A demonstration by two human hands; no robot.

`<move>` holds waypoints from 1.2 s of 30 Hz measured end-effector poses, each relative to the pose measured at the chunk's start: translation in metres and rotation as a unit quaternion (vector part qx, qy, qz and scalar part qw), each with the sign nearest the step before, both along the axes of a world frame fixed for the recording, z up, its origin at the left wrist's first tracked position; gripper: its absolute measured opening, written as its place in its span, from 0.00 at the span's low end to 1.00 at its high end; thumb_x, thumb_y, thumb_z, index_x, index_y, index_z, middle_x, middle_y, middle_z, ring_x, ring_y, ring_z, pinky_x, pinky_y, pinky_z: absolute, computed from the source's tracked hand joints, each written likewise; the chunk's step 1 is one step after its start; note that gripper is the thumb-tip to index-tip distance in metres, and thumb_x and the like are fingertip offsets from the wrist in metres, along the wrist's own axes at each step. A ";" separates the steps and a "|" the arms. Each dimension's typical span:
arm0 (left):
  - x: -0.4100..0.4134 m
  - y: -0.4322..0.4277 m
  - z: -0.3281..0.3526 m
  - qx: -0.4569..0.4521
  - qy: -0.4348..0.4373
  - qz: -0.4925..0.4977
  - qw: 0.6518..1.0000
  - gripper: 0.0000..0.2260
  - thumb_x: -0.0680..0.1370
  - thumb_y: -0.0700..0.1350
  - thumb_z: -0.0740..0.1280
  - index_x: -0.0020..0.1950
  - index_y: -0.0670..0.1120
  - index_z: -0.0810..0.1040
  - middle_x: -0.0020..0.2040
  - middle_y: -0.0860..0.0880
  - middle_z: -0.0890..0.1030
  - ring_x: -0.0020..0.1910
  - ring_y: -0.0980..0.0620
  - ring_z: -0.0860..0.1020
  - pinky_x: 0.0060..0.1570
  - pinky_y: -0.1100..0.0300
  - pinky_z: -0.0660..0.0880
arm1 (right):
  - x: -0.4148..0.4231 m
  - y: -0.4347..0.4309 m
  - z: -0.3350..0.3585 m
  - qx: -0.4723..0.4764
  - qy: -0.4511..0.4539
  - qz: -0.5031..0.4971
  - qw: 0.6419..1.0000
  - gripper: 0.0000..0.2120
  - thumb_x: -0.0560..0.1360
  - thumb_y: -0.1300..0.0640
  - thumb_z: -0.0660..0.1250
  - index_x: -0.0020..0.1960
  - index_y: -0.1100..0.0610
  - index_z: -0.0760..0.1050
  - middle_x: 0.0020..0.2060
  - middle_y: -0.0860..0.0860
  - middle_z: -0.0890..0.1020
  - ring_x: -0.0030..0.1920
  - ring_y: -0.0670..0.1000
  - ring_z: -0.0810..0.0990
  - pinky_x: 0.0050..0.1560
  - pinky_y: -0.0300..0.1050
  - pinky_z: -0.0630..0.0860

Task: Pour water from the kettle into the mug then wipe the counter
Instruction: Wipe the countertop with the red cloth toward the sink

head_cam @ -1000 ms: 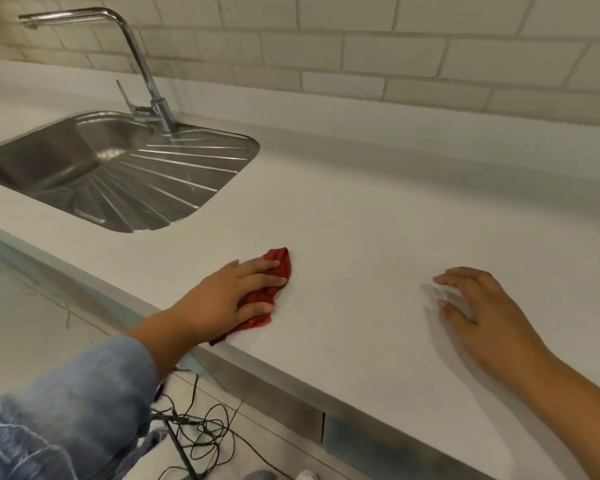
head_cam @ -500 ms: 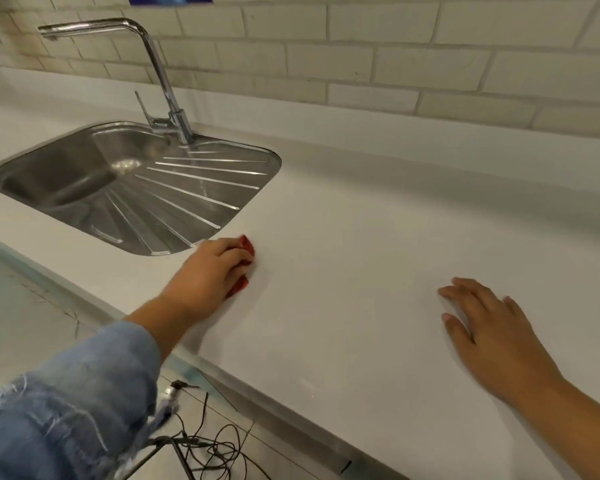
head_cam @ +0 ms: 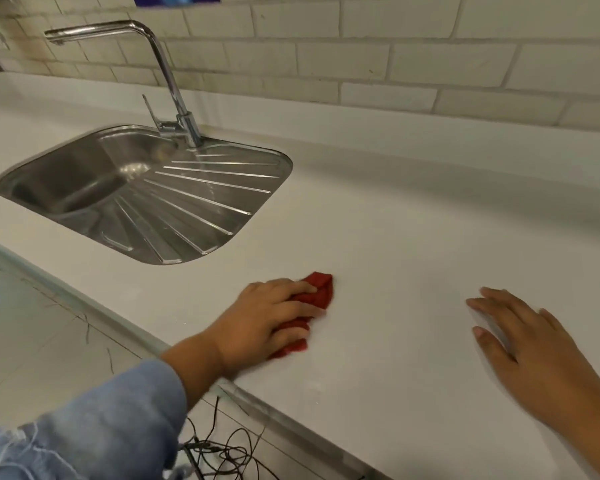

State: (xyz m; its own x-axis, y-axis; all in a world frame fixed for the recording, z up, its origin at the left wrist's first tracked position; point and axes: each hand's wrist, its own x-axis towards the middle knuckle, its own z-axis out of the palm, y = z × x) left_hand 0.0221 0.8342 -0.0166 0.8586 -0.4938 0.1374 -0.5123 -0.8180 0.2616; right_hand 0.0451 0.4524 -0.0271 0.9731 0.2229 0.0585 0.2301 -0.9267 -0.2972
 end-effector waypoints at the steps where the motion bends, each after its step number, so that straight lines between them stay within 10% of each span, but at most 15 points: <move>1: 0.003 0.019 0.001 0.019 -0.003 0.019 1.000 0.15 0.78 0.58 0.60 0.64 0.59 0.74 0.70 0.54 0.71 0.66 0.52 0.72 0.58 0.46 0.71 | 0.000 0.000 -0.001 0.001 0.000 -0.001 1.000 0.23 0.76 0.43 0.49 0.69 0.45 0.67 0.71 0.43 0.66 0.72 0.47 0.63 0.73 0.55 0.56; 6: 0.027 0.100 0.011 0.101 -0.015 0.126 0.987 0.25 0.78 0.63 0.49 0.66 0.54 0.75 0.70 0.48 0.70 0.65 0.45 0.72 0.63 0.46 0.69 | 0.001 0.000 -0.004 -0.004 -0.012 -0.007 1.000 0.24 0.75 0.43 0.49 0.68 0.46 0.68 0.70 0.44 0.68 0.71 0.48 0.65 0.72 0.56 0.58; 12: 0.073 0.099 0.021 0.062 -0.078 0.347 0.932 0.16 0.79 0.49 0.61 0.65 0.47 0.74 0.63 0.42 0.74 0.61 0.39 0.69 0.60 0.47 0.70 | 0.000 0.000 -0.001 0.002 -0.014 -0.006 1.000 0.21 0.77 0.46 0.53 0.68 0.45 0.68 0.70 0.44 0.68 0.70 0.46 0.66 0.73 0.52 0.57; 18: 0.066 -0.056 0.030 -0.095 -0.115 0.192 0.970 0.15 0.77 0.47 0.64 0.63 0.48 0.77 0.61 0.46 0.75 0.57 0.44 0.73 0.59 0.57 0.69 | 0.000 -0.002 -0.002 0.012 -0.016 0.001 1.000 0.19 0.78 0.48 0.56 0.68 0.45 0.69 0.70 0.43 0.67 0.71 0.45 0.64 0.73 0.52 0.57; 24: 0.028 -0.179 -0.007 -0.022 -0.040 0.049 0.998 0.20 0.78 0.53 0.57 0.70 0.52 0.68 0.70 0.46 0.68 0.65 0.40 0.66 0.62 0.47 0.66 | 0.000 -0.002 -0.002 0.008 -0.012 -0.001 1.000 0.20 0.78 0.47 0.55 0.69 0.43 0.67 0.71 0.40 0.65 0.72 0.42 0.61 0.74 0.47 0.53; 28: 0.049 -0.169 -0.020 -0.004 -0.021 0.069 0.997 0.22 0.76 0.60 0.56 0.70 0.60 0.66 0.77 0.49 0.59 0.76 0.42 0.53 0.72 0.39 0.49 | 0.002 -0.002 -0.002 0.010 -0.012 -0.003 1.000 0.21 0.78 0.44 0.51 0.69 0.43 0.66 0.71 0.39 0.65 0.72 0.41 0.60 0.74 0.45 0.51; 36: 0.137 -0.006 -0.013 -0.092 -0.019 0.338 0.937 0.15 0.79 0.45 0.61 0.63 0.43 0.77 0.71 0.42 0.69 0.69 0.44 0.67 0.66 0.63 0.63 | 0.000 -0.002 -0.004 0.012 -0.021 -0.006 1.000 0.23 0.76 0.42 0.48 0.68 0.42 0.67 0.71 0.39 0.65 0.72 0.40 0.60 0.73 0.44 0.50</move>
State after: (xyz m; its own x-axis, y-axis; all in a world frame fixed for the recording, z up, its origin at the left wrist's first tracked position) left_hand 0.1589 0.8281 -0.0298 0.9596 0.1950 0.2029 0.0940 -0.9017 0.4220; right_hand 0.0454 0.4500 -0.0312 0.9723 0.2088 0.1050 0.2315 -0.9222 -0.3097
